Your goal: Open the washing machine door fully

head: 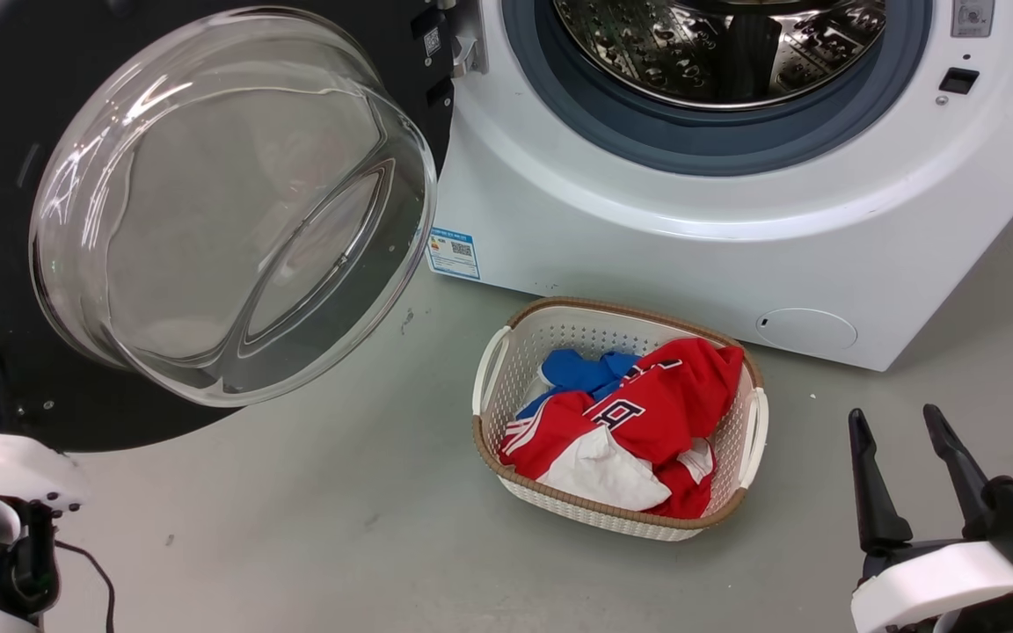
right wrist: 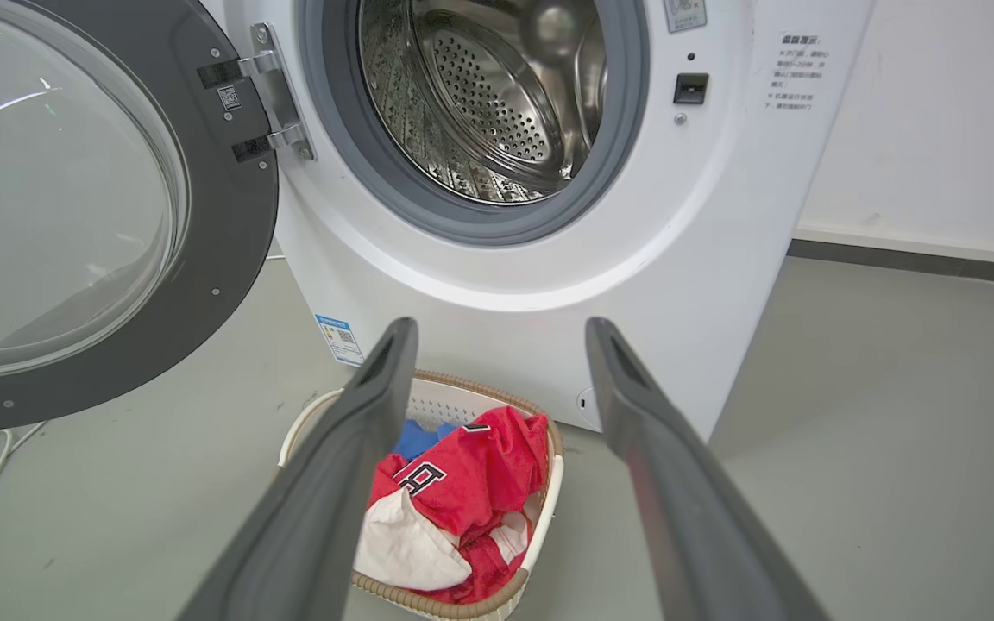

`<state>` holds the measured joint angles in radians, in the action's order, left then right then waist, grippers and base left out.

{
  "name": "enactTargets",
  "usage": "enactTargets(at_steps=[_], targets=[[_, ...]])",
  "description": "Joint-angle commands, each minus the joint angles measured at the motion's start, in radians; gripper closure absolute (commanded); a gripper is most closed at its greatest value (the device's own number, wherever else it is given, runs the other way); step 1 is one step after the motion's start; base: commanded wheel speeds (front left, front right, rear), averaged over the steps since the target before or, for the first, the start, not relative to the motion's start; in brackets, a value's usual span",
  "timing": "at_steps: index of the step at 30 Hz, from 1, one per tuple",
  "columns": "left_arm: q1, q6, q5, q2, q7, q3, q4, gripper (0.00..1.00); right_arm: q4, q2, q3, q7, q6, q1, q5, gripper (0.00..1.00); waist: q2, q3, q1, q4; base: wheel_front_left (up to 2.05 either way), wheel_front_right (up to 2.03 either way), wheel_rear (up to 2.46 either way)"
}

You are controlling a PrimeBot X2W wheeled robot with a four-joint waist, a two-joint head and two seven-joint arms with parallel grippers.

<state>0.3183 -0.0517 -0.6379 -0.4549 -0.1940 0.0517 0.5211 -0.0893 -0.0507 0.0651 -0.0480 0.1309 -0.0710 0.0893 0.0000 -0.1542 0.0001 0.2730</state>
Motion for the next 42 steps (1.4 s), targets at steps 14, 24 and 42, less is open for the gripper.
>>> enactTargets(at_steps=[14,24,42], targets=[[-0.176,-0.027,0.086,0.037,-0.04,-0.067,-0.14,1.0,0.059,0.001,0.0,-0.04,0.0,-0.038,0.026,0.0,0.0,0.125,-0.0001,0.011,0.0,0.0,0.0],[-0.375,-0.1,0.156,0.077,0.068,-0.182,-0.463,1.0,0.067,0.001,-0.007,-0.043,0.0,-0.065,0.031,0.0,0.0,0.178,-0.0001,0.018,0.0,0.0,0.0],[-0.325,-0.103,0.233,0.107,0.091,-0.311,-0.54,0.0,0.063,0.001,-0.025,-0.025,0.0,-0.034,0.011,0.0,0.0,0.196,-0.0001,-0.139,0.0,0.0,0.0]])
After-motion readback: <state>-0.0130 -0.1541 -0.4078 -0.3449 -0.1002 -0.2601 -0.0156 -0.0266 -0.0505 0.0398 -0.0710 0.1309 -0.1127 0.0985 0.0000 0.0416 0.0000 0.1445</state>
